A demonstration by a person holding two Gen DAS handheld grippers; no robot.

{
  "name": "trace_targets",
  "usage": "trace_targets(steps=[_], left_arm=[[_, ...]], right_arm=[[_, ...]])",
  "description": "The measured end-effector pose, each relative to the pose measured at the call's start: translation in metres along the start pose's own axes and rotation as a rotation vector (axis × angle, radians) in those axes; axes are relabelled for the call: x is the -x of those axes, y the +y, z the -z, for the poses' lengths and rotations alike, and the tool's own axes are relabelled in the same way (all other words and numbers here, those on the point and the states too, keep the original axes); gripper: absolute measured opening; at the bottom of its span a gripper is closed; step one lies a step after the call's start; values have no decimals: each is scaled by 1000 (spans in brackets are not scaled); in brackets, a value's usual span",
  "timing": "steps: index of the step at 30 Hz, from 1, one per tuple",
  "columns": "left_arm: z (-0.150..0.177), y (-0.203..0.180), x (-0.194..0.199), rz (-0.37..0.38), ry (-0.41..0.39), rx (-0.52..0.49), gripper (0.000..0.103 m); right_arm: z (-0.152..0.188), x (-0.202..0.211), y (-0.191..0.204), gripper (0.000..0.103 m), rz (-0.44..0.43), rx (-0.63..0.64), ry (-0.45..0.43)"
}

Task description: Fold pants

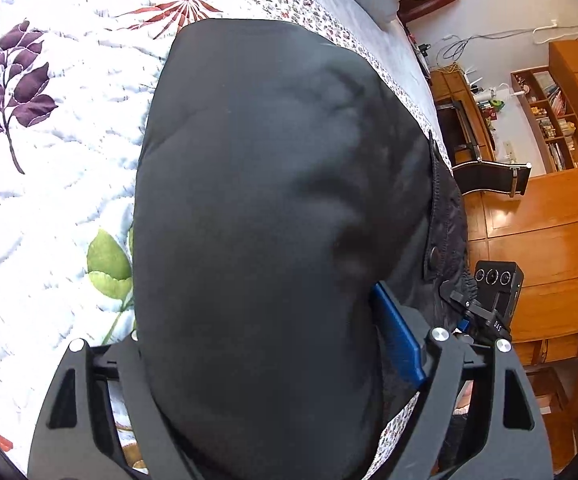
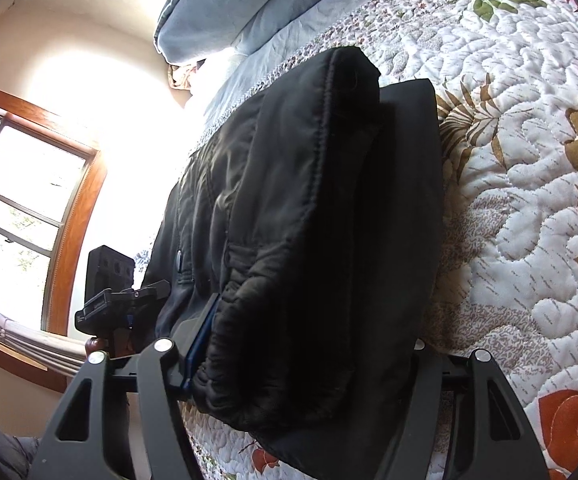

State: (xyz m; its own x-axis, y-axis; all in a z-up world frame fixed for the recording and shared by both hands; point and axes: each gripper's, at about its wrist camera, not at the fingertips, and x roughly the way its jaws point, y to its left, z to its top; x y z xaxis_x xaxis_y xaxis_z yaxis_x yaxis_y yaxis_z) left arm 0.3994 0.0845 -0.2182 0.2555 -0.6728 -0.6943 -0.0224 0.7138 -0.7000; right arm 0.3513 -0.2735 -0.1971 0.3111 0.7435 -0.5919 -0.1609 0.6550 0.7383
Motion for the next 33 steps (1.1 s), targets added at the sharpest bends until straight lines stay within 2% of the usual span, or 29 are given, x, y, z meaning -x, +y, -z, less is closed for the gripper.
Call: trace_targets(steps=[13, 16, 24, 29, 33], left_arm=[[-1, -11, -6, -12, -11, -6, 84], [-2, -13, -6, -17, -14, -3, 84], [3, -20, 4, -89, -51, -35, 87], [11, -23, 19, -165, -103, -60, 91], [21, -18, 33, -190, -134, -51, 91]], right_arm=[[15, 11, -9, 67, 12, -19, -15], [14, 9, -9, 74, 20, -28, -11], [-1, 3, 2, 81, 48, -45, -7], [1, 22, -5, 85, 59, -62, -34], [8, 37, -9, 86, 71, -67, -51]])
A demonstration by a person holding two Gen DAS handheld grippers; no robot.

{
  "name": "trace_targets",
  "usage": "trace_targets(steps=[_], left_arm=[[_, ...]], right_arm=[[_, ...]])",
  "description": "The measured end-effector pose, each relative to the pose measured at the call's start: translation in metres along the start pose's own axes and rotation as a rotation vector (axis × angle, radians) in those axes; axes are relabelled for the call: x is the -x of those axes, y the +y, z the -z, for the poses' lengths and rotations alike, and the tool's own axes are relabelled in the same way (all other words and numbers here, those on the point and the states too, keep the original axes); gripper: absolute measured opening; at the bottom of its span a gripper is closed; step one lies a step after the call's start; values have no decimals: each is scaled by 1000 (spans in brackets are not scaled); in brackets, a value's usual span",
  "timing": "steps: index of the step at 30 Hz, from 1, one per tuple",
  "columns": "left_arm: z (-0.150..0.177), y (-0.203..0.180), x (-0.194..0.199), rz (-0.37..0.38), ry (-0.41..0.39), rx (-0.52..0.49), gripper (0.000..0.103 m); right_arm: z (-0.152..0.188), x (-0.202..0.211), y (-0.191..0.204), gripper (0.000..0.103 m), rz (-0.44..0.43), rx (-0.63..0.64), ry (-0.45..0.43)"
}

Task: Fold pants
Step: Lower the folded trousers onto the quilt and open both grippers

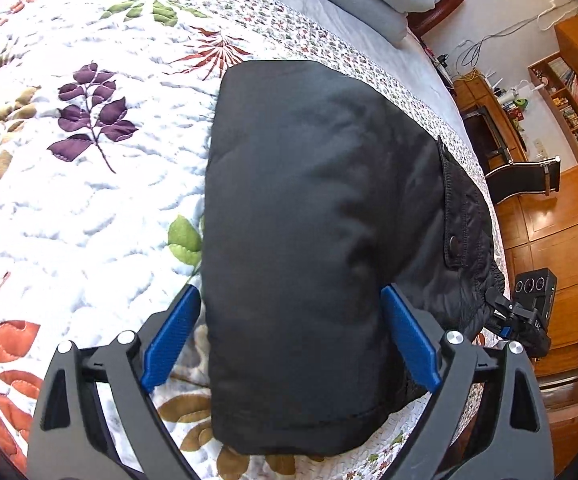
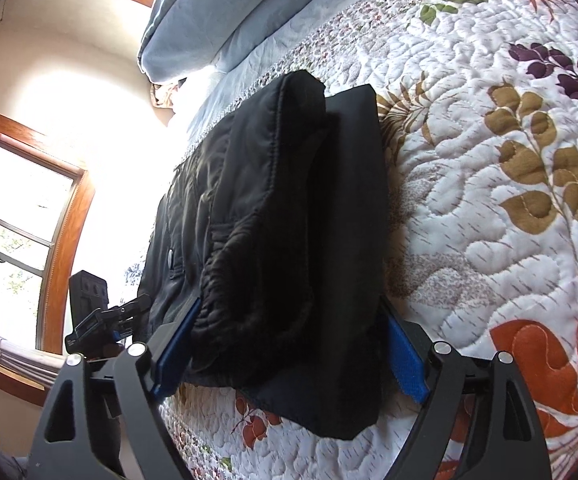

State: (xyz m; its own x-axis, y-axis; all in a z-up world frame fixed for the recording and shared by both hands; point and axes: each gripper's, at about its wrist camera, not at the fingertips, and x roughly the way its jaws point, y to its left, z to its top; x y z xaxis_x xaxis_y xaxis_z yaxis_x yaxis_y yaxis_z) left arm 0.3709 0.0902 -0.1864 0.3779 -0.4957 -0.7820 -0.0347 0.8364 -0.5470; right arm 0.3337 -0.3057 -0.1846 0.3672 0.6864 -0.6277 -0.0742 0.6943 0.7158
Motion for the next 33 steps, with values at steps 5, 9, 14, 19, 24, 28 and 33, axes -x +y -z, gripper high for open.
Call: trace_targets(steps=[5, 9, 14, 19, 24, 28, 33], left_arm=[[15, 15, 21, -21, -36, 38, 93], [29, 17, 47, -84, -93, 35, 95], [52, -7, 72, -187, -159, -37, 97], [77, -39, 84, -235, -181, -61, 100], [99, -58, 89, -240, -184, -78, 100], [116, -74, 91, -264, -166, -110, 100], [131, -83, 91, -308, -163, -135, 100]], right_arm=[[10, 13, -4, 86, 6, -20, -23], [23, 29, 6, 86, 113, -3, -53], [40, 52, 31, 86, 223, 59, -102], [60, 58, 70, 89, 331, 135, -140], [83, 49, 97, 91, 432, 176, -128], [100, 46, 119, 95, 492, 195, -124], [115, 34, 139, 95, 610, 240, -104]])
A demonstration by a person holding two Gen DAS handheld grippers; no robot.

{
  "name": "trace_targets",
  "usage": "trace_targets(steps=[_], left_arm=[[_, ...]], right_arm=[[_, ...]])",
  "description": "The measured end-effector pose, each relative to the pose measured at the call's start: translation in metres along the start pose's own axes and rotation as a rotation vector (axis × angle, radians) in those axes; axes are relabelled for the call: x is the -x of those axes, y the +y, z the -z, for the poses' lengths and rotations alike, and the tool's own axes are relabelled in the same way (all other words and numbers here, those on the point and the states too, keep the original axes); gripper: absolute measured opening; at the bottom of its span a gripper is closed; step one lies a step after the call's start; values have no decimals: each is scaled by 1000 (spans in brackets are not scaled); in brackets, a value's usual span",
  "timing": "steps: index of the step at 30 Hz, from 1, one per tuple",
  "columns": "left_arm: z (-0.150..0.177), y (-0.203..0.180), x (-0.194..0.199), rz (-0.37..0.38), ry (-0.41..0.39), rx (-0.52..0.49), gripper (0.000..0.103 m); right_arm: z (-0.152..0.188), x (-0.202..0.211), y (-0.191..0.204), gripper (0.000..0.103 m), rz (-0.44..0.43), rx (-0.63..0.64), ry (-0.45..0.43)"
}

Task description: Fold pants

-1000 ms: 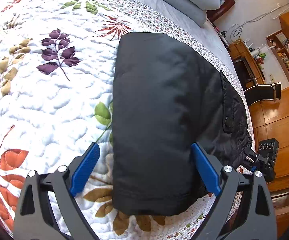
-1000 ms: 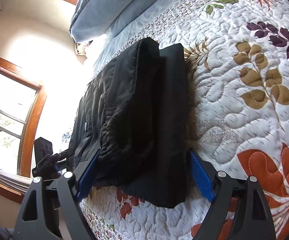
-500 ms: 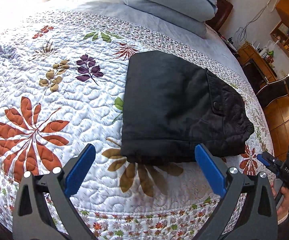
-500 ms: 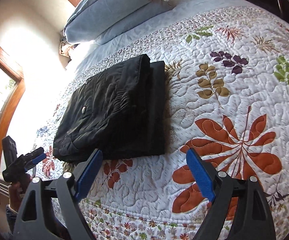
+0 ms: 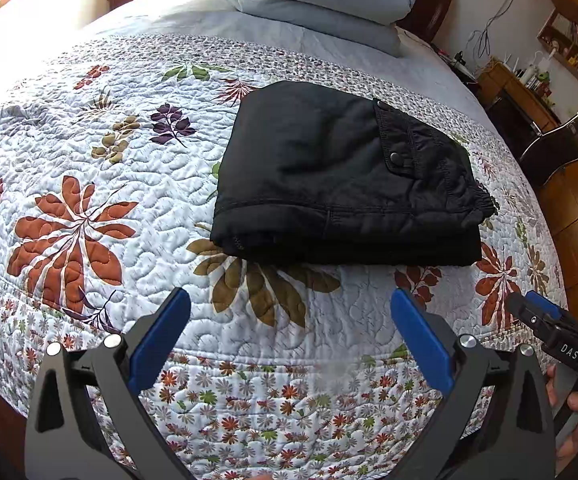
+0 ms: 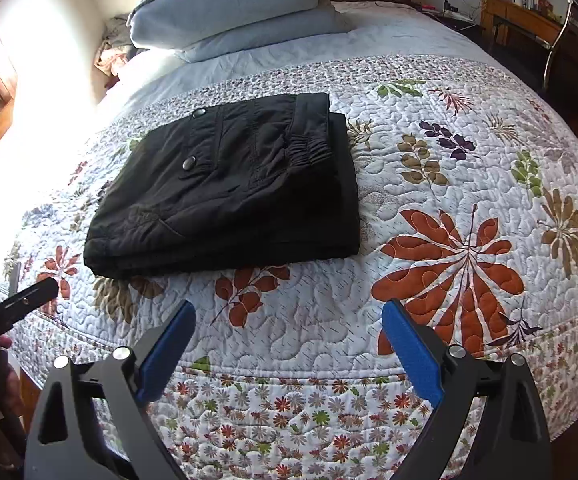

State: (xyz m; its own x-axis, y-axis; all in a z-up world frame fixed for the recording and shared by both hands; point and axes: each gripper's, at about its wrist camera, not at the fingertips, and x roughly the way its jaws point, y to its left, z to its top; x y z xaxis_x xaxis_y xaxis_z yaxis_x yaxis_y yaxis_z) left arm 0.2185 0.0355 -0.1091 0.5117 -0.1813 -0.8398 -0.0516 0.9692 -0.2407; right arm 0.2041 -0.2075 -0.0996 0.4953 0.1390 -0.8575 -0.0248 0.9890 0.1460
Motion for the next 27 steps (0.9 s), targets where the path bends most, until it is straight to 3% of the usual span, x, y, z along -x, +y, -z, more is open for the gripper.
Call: trace_targets(steps=[10, 18, 27], left_arm=[[17, -8, 4, -16, 12, -14, 100], [27, -11, 26, -95, -35, -45, 100], [29, -19, 51, -137, -82, -92, 100]], right_arm=[[15, 0, 29, 95, 44, 4, 31], [19, 9, 47, 95, 91, 33, 34], [20, 22, 58, 99, 131, 58, 15]])
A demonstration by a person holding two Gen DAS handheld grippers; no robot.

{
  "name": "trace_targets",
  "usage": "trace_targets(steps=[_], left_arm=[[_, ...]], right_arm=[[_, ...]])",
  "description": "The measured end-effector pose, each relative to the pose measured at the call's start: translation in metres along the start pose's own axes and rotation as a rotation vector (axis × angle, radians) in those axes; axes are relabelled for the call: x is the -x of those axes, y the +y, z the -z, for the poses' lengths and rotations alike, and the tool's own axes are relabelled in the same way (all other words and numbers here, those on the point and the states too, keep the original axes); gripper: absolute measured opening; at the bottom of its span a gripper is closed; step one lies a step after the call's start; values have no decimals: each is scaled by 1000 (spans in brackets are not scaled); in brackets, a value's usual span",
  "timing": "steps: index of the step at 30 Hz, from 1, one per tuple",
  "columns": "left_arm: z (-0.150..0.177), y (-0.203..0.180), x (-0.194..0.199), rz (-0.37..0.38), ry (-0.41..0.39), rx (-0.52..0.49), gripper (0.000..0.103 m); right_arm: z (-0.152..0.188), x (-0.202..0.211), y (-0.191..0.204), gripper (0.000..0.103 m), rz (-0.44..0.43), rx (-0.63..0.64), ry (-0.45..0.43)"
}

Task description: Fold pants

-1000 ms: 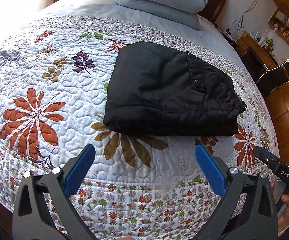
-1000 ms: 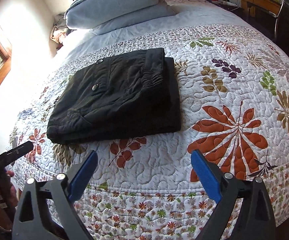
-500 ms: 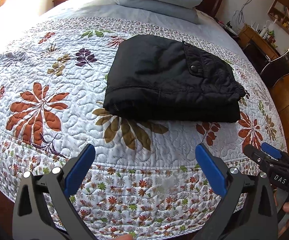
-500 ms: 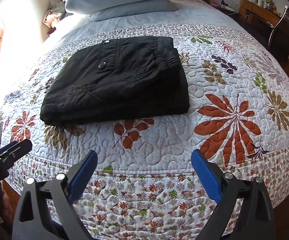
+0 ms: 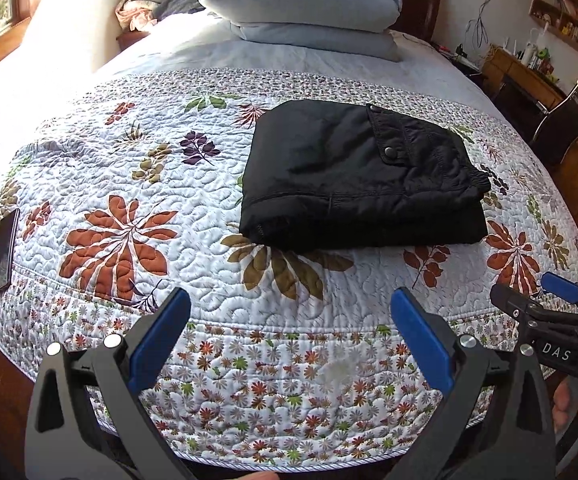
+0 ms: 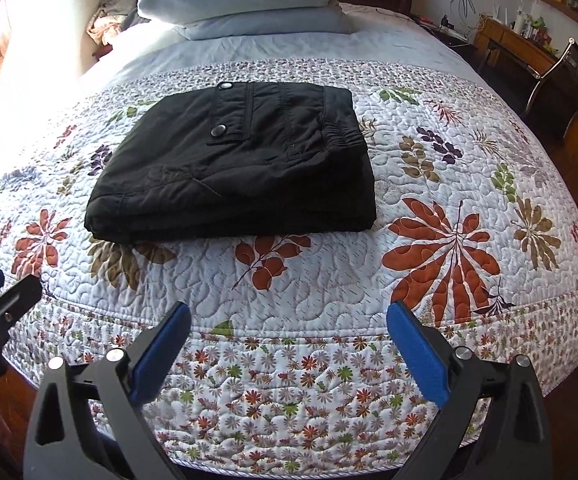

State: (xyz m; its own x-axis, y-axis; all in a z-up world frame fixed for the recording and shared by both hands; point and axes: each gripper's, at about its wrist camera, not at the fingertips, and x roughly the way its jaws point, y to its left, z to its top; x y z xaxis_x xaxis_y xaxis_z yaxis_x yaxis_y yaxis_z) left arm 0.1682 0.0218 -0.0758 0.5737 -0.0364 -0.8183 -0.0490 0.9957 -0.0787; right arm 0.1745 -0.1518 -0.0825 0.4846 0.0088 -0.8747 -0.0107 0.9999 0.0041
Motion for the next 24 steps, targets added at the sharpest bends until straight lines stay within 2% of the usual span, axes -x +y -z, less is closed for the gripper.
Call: trace_targets(steps=[7, 24], left_arm=[[-3, 0, 5, -30, -16, -7, 100], [-3, 9, -4, -69, 3, -1, 100]], right_arm=[[-1, 0, 2, 99, -1, 4, 4], [0, -3, 1, 99, 29, 11, 10]])
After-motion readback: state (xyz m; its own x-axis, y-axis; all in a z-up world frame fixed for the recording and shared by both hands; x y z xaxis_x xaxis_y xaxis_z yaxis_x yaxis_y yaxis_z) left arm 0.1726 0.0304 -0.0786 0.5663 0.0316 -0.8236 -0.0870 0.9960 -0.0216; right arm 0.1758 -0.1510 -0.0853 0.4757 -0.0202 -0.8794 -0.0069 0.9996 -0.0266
